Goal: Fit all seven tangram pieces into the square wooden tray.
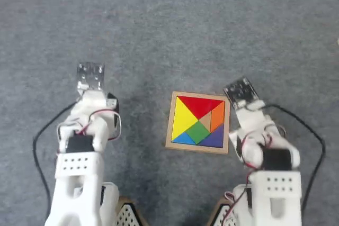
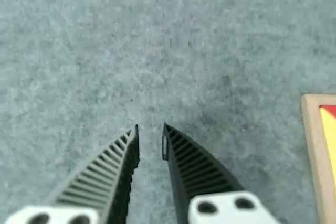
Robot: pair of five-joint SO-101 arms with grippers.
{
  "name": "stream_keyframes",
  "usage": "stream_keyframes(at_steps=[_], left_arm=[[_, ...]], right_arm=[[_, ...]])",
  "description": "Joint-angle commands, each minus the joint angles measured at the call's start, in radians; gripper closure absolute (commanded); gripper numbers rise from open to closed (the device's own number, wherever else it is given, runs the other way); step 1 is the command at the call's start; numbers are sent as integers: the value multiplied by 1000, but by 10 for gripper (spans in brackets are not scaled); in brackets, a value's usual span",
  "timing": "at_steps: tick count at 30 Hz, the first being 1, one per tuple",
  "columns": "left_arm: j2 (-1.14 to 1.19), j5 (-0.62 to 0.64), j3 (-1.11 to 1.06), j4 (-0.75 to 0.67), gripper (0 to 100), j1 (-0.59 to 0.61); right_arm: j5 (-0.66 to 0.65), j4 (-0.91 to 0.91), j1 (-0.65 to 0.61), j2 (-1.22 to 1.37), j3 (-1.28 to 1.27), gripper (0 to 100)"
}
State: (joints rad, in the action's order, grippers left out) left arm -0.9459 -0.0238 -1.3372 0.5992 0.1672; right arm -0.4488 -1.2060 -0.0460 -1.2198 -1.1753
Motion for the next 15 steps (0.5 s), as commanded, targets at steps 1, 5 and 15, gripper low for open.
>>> stream_keyframes(at_steps=[1,5,15], left_arm=[[-68,-5,-113,-150,928,-5],[-147,-5,-254,-278,928,-5],[-353,-5,-349,-184,928,2]], right_arm=[[11,1,16,-125,-87,989],[11,-2,18,-249,-175,989],[11,-12,18,-503,-404,989]])
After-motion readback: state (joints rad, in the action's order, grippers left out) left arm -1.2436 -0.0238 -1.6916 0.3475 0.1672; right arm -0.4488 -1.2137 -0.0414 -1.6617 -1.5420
